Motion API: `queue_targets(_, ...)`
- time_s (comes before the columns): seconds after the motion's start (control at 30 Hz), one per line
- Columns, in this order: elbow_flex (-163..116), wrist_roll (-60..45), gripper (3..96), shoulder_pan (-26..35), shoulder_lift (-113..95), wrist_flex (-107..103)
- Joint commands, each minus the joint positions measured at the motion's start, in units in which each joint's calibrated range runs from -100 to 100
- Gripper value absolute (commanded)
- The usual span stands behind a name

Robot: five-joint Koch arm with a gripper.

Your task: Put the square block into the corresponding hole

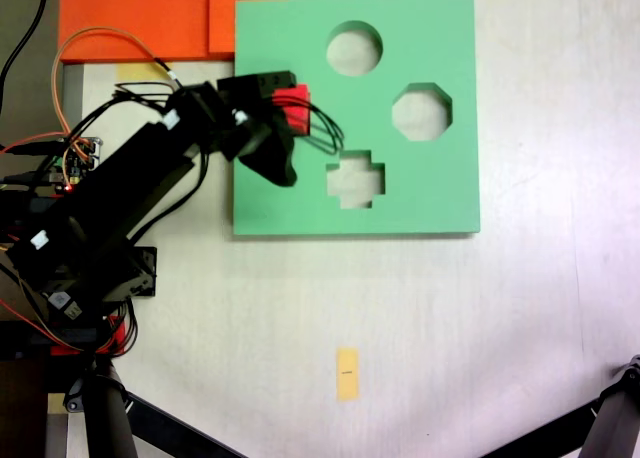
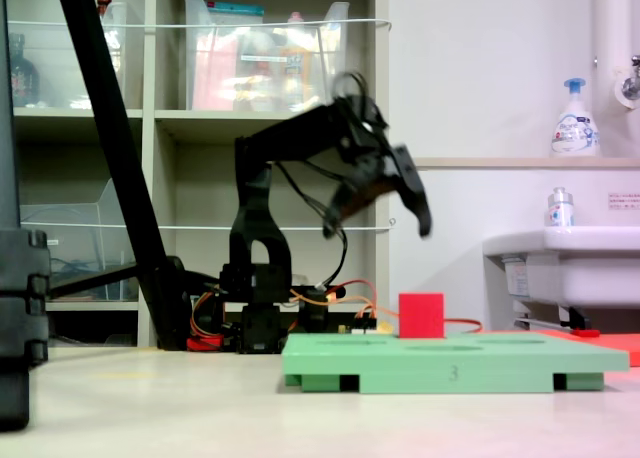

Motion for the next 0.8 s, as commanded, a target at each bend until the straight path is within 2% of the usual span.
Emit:
queue_targets(0.03,4.3,-12.2,74.4,-3.8,-13.5,0.3)
queue_targets(0.17,3.5,-35.8,71.3,-10.0,-27.3,2.4)
queue_targets(0.23,0.2,-47.7,58.9,-13.4,-33.2,7.9)
queue_targets(0.4,-30.9,-61.4,50.2,-19.1,-48.3,42.1)
queue_targets(0.5,-50.8,-64.1,50.2,-19.7,-48.3,66.5)
queue_targets(0.63,-60.9,-64.2,50.1,-21.8,-48.3,68.5)
queue_targets(0.8,-82.4,-65.9,49.3,-21.4,-48.3,79.3)
